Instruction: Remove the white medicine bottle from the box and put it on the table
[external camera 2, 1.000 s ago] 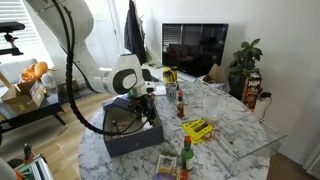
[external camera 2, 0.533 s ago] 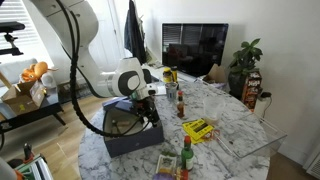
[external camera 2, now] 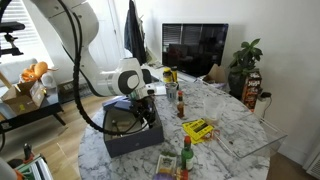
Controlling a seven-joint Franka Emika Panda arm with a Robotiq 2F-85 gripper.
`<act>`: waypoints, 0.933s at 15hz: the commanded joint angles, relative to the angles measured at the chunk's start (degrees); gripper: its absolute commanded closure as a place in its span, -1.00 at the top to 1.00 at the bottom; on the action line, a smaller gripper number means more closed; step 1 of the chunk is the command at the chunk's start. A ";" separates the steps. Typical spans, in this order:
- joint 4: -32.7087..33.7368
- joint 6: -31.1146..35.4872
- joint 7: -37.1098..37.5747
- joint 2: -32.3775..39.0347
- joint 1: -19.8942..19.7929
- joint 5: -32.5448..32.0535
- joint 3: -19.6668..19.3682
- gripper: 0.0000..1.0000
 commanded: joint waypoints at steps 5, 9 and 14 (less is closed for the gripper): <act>-8.73 -9.58 8.56 -20.57 0.83 -12.64 -1.11 -0.45; -10.66 -8.94 12.49 -33.65 -4.86 -19.70 4.59 -0.45; -7.63 -8.15 9.40 -35.34 -9.78 -14.92 8.07 0.05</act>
